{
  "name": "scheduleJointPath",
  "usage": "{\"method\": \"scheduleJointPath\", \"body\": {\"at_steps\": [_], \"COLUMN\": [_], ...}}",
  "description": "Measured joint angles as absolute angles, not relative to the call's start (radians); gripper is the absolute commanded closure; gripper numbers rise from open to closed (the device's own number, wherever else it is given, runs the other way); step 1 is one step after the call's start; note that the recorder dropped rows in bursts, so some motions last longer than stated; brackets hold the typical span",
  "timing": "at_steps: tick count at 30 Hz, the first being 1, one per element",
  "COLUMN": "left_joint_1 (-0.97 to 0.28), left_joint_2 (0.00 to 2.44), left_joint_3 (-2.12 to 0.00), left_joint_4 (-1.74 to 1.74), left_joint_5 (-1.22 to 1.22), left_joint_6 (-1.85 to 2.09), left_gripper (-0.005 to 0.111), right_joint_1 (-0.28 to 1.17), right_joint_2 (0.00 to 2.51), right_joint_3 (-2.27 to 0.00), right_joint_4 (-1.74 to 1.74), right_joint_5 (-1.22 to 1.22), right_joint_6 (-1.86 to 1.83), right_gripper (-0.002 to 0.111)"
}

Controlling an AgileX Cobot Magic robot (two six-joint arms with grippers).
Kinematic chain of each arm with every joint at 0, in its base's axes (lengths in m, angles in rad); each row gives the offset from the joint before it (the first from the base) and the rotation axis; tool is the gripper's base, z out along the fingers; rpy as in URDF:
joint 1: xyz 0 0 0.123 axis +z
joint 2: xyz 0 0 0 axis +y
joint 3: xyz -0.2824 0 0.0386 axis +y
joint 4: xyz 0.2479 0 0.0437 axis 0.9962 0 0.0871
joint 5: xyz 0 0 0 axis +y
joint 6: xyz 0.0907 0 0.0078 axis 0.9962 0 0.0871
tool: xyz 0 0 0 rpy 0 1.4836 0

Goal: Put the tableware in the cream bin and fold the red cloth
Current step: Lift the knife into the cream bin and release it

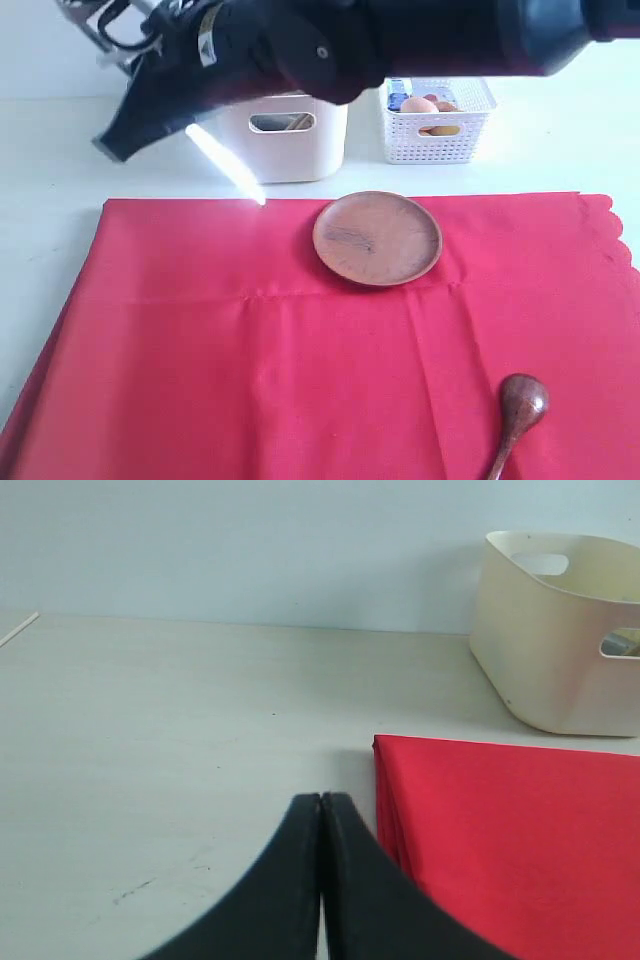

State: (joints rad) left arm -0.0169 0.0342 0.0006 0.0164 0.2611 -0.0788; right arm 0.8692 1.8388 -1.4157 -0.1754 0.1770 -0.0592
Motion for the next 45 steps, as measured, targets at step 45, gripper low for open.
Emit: {"method": "scheduleJointPath", "body": {"at_steps": [45], "left_joint_1": [-0.017], "left_joint_2": [0.034], "left_joint_3": [0.001], "left_joint_4": [0.016], "left_joint_5": [0.261], "left_joint_6": [-0.079], "left_gripper": [0.106], "right_joint_1": [0.555], "right_joint_2": [2.078], "right_joint_3": [-1.457], "right_joint_4": [0.311], "right_joint_5": [-0.507], "right_joint_6": [-0.078], "right_gripper": [0.106]}}
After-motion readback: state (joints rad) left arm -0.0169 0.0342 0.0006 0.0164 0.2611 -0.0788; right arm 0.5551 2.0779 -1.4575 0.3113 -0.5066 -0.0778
